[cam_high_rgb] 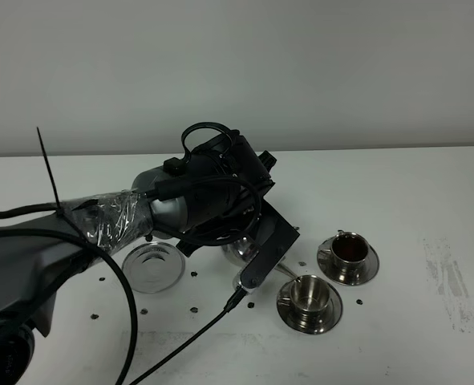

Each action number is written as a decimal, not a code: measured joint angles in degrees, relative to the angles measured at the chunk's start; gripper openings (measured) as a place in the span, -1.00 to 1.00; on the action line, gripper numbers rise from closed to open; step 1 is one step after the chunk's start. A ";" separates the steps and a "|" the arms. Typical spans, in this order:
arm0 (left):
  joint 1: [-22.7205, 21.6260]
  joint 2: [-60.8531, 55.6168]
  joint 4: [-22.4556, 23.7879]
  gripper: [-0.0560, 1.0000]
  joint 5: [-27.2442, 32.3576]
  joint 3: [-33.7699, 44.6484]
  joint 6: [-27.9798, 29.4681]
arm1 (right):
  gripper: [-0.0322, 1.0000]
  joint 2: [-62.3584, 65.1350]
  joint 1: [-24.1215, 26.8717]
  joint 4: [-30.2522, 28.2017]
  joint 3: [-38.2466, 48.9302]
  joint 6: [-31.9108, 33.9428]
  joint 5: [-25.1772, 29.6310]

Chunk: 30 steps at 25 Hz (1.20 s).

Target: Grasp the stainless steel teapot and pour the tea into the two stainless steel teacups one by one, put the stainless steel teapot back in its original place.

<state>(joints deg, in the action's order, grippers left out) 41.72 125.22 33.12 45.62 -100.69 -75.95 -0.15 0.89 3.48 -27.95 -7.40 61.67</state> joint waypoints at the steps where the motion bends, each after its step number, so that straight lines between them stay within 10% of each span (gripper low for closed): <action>1: 0.27 0.00 0.51 -0.42 -0.18 0.00 0.00 | -0.09 0.00 0.00 0.00 0.00 0.00 0.00; 30: 3.83 0.68 11.14 -0.42 -1.06 0.00 0.05 | -0.09 0.00 0.00 0.00 0.00 0.00 0.00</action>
<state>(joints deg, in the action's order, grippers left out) 45.55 125.90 44.27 44.57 -100.69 -75.90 -0.15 0.89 3.48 -27.95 -7.40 61.67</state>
